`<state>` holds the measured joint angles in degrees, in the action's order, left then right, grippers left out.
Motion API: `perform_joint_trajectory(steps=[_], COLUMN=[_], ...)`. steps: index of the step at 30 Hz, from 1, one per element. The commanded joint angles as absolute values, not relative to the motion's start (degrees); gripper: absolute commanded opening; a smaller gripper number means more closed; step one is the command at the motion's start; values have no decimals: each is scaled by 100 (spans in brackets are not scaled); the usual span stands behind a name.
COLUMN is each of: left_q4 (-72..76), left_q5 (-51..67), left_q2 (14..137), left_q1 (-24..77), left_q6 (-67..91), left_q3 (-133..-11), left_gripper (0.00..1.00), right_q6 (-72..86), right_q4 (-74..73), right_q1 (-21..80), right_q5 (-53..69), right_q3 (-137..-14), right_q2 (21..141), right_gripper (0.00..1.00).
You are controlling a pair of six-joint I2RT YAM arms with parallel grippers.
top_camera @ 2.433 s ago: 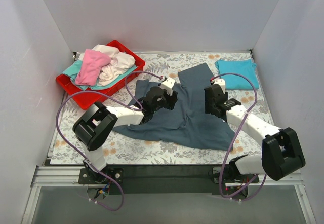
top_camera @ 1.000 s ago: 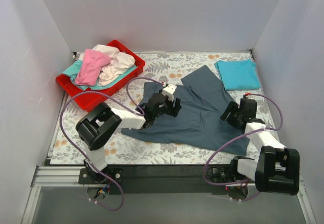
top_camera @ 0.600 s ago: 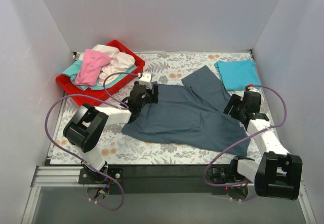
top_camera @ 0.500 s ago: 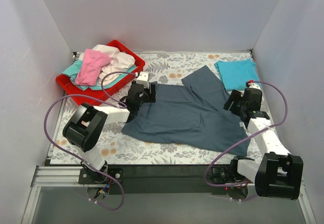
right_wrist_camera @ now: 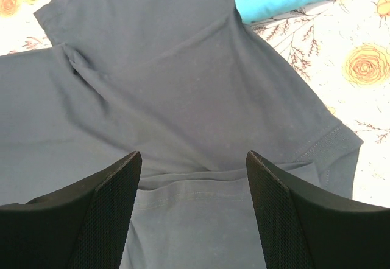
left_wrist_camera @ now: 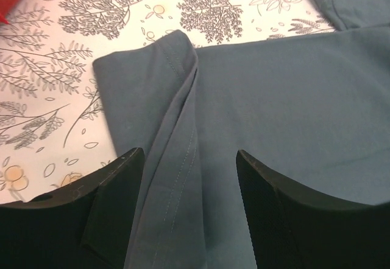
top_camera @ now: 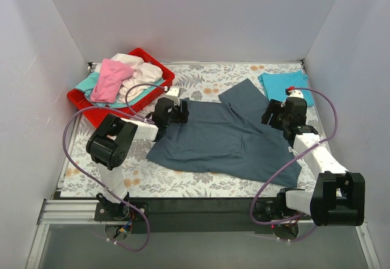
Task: Fold and stack the t-shirts
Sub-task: Fold the tshirt
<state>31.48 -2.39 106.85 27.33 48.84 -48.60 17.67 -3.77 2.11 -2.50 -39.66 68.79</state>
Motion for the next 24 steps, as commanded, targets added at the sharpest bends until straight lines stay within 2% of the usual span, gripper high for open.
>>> perform_joint_trajectory(steps=[1, 11, 18, 19, 21, 22, 24], left_q4=[3155, 3234, 3129, 3120, 3103, 3076, 3076], left_q5=[-17, -27, -210, -254, -325, -412, -483], left_q2=[10775, 11118, 11180, 11180, 11153, 11145, 11118], left_q1=[2681, 2663, 2654, 2654, 2646, 2637, 2593], left_q6=[4808, 4641, 4623, 4623, 4623, 4632, 4641], left_q3=[-5141, -5414, -5449, -5449, -5449, -5449, -5414], left_gripper=[57, 55, 36, 30, 23, 14, 3], right_q6=[1670, 1600, 1573, 1565, 1547, 1547, 1538], right_q4=[-53, 114, 105, 105, 105, 105, 105], right_q1=[264, 290, 316, 325, 334, 334, 343], right_q5=[-386, -308, -290, -290, -290, -290, -290], right_q3=[-4026, -3902, -3911, -3911, -3920, -3911, -3902], right_q2=[6820, 6697, 6724, 6724, 6724, 6724, 6732], right_gripper=[63, 63, 63, 63, 63, 63, 63])
